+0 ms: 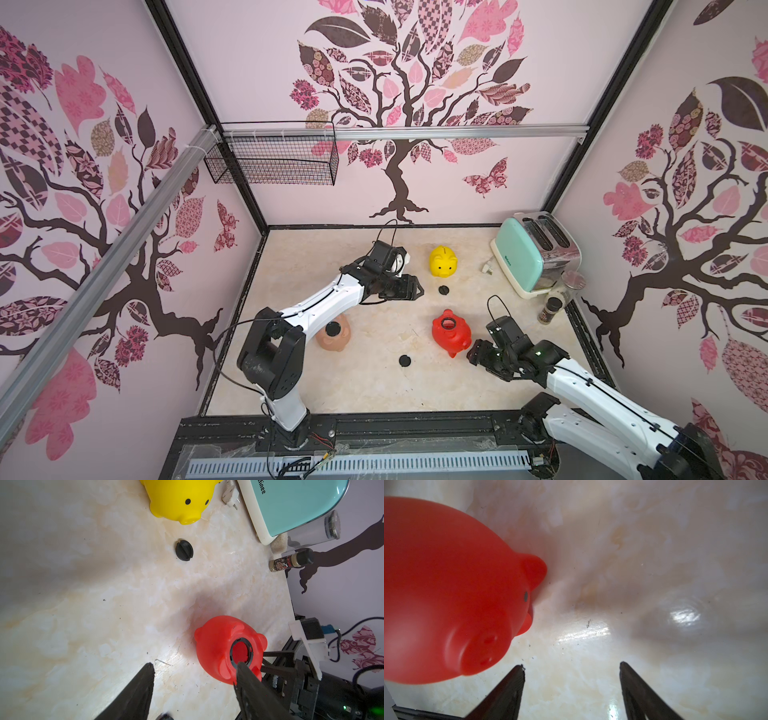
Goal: Close piggy banks
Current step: Adjust the piggy bank at the center of the board.
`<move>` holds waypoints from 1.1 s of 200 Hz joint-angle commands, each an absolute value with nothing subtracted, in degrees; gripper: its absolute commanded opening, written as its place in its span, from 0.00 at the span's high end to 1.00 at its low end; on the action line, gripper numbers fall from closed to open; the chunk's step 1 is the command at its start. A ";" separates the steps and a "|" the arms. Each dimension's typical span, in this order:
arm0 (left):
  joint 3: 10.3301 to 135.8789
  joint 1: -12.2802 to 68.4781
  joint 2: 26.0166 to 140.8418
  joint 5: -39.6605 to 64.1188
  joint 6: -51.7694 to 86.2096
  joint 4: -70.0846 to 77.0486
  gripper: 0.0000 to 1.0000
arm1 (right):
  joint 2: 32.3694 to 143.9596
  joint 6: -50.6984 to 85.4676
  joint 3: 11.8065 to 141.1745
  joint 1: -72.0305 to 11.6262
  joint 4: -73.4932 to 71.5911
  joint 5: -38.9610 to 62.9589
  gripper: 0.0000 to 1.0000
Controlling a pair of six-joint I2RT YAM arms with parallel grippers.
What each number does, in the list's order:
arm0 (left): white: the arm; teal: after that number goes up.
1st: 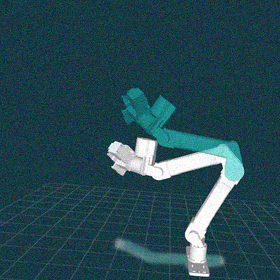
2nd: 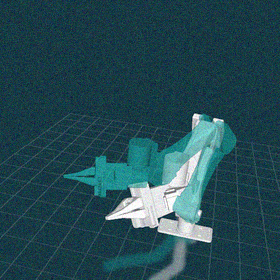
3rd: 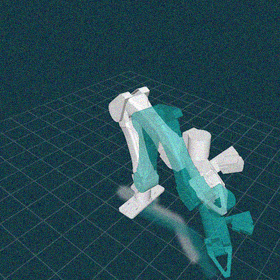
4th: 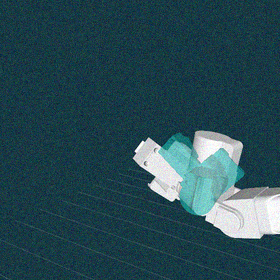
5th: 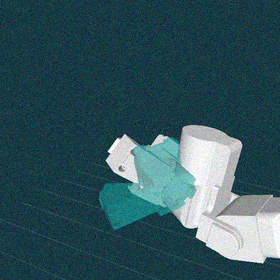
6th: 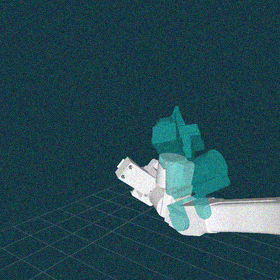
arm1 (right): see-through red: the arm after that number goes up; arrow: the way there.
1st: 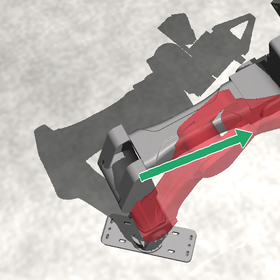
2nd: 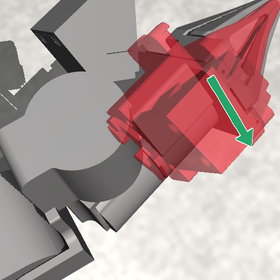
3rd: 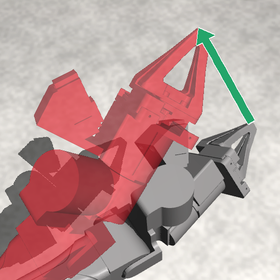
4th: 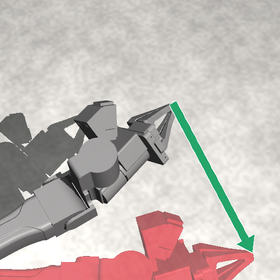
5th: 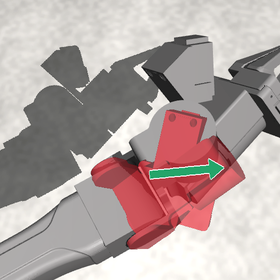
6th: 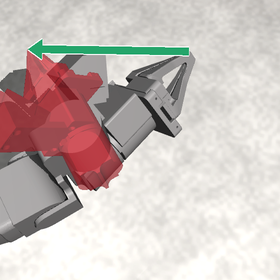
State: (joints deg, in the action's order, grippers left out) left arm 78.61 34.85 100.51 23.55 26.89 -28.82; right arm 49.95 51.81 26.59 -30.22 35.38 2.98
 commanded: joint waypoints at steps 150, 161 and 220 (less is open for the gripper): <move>100.11 40.10 126.22 28.60 29.53 -27.54 0.42 | 53.70 50.03 26.46 -29.36 31.34 -0.09 0.25; 100.19 40.53 126.73 28.69 29.57 -27.36 0.43 | 54.11 49.92 26.46 -29.42 31.03 0.21 0.25; 96.94 41.17 126.07 28.57 30.14 -25.61 0.46 | 56.92 48.87 27.46 -29.38 29.58 1.86 0.27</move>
State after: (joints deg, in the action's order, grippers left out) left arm 98.48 41.04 126.69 28.36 30.00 -27.81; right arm 56.03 50.09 26.59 -29.58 30.15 1.34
